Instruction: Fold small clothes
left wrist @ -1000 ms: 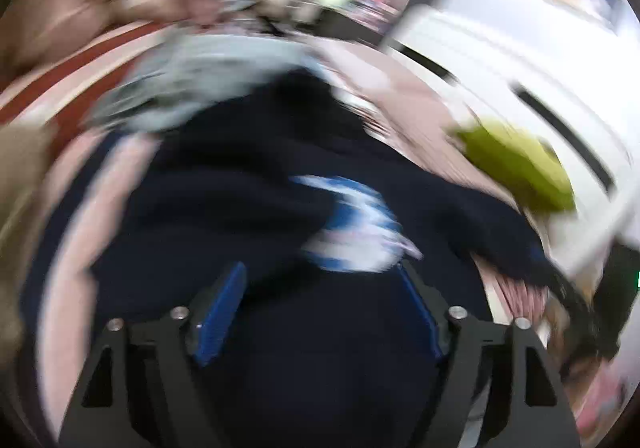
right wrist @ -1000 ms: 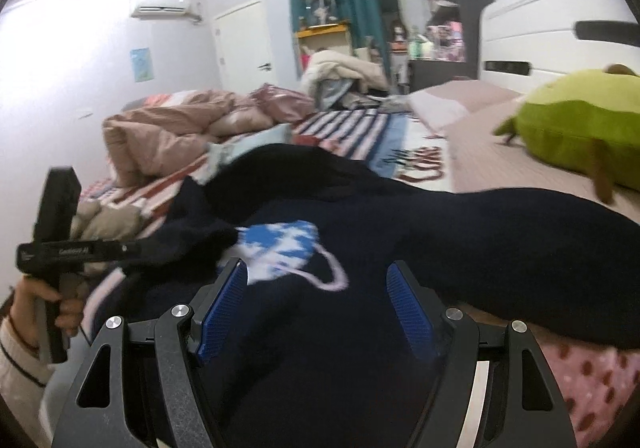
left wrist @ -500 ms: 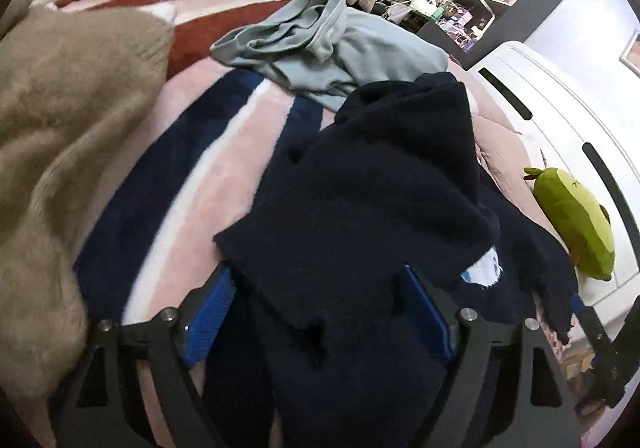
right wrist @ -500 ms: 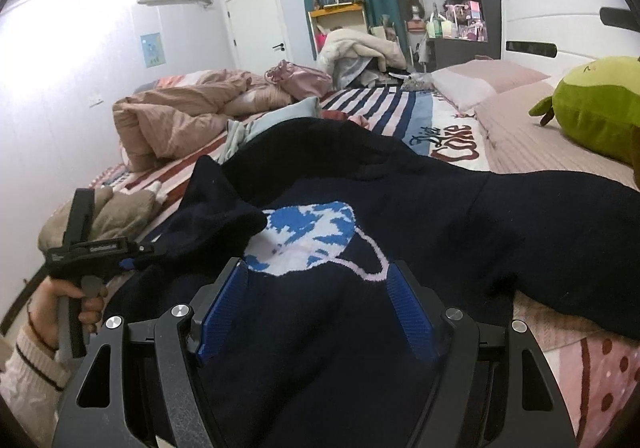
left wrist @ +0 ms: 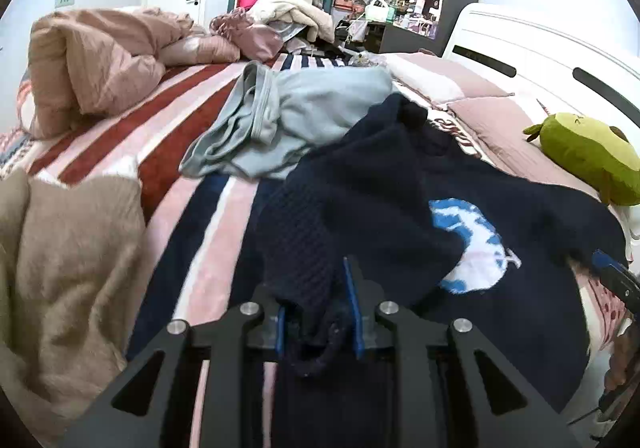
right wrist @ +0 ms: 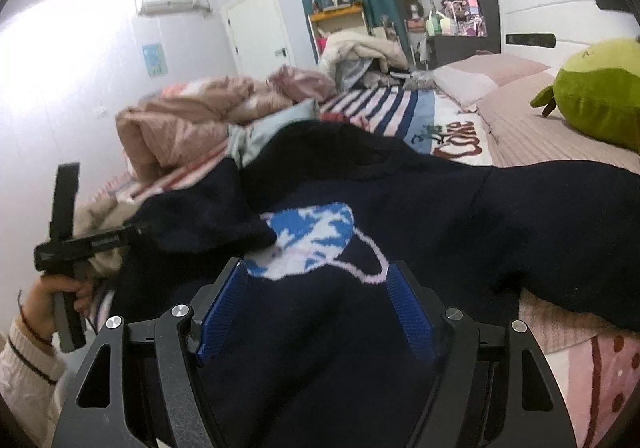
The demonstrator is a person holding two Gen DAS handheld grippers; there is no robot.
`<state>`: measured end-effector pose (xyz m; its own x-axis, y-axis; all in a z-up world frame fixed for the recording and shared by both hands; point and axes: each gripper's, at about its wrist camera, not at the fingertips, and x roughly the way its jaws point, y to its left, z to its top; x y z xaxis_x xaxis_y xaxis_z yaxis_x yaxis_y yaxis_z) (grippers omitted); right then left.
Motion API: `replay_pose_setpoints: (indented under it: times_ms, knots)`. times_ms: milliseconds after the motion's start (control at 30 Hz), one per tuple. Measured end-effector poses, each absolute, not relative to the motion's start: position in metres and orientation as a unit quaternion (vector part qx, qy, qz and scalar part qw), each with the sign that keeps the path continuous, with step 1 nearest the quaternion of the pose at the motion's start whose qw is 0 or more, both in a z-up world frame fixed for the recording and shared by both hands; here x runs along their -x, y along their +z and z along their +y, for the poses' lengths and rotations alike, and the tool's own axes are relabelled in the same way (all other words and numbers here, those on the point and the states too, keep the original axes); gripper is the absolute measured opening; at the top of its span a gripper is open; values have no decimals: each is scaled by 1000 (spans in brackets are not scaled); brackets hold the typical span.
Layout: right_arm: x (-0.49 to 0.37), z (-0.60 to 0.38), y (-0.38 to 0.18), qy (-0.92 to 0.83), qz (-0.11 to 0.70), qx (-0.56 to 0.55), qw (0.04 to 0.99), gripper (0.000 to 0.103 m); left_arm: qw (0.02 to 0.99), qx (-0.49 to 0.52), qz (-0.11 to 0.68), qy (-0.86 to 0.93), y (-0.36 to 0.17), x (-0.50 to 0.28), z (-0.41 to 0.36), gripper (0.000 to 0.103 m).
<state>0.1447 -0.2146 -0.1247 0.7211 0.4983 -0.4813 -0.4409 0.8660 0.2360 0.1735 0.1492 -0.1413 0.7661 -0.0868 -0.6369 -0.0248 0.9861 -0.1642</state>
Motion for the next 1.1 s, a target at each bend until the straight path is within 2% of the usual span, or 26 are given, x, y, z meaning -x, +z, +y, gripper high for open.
replay_pose_setpoints:
  times_ms: [100,133,200,333,533,700,933,1033,1100]
  knots:
    - [-144,-230,-123,258,268,-77,925,69,940,82,330,-3,-128,-171,152,20]
    - [-144,-233,-123,259,269,-79,924,69,938,81,336,-8,-127,-172,153,10]
    - [-144,-237,-124,256,272,-78,924,69,936,74,343,-5,-127,-172,151,10]
    - [-141,-243,-126,253,267,-77,927,69,952,58,301,-11,-105,-155,130,10]
    - [-133,-268,-124,240,248,-102,933,69,949,47,272,-152,-74,-174,54,10]
    - [-120,-305,-122,212,239,-106,942,69,901,38,307,-305,-108,-206,-44,10]
    - [-119,-335,-135,174,262,-106,943,71,829,55,400,-386,-159,-214,-76,13]
    - [-121,-331,-139,179,270,-111,940,71,806,49,406,-429,-153,-194,-65,18]
    - [-124,-322,-139,188,274,-110,937,71,799,54,405,-441,-146,-182,-52,27]
